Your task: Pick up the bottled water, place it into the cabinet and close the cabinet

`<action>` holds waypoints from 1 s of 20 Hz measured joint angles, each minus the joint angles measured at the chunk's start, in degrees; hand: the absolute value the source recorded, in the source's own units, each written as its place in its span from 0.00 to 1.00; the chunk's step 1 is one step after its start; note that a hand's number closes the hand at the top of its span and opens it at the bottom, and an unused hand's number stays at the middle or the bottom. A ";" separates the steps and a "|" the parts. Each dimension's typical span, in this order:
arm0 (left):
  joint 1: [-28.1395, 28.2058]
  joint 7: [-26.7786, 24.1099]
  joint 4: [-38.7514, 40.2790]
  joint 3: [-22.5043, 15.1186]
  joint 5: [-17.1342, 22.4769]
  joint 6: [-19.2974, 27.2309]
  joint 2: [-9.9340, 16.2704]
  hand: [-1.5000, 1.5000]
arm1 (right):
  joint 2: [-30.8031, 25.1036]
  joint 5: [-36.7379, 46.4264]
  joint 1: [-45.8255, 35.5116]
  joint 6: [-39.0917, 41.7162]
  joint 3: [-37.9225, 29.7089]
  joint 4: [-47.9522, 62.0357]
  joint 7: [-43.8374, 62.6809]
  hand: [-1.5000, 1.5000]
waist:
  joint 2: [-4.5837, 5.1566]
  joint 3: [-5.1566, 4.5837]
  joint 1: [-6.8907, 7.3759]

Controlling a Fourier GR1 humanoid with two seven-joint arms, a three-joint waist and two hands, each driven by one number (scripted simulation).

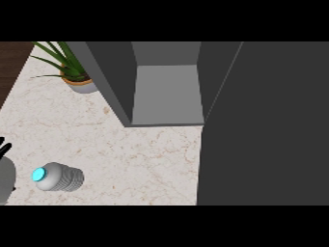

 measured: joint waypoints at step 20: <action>-16.56 -25.80 43.85 -6.65 -26.47 1.16 -3.27 0.00 | -3.16 4.27 12.33 1.40 3.51 -1.29 -10.82 0.00 | 0.22 -0.19 -0.77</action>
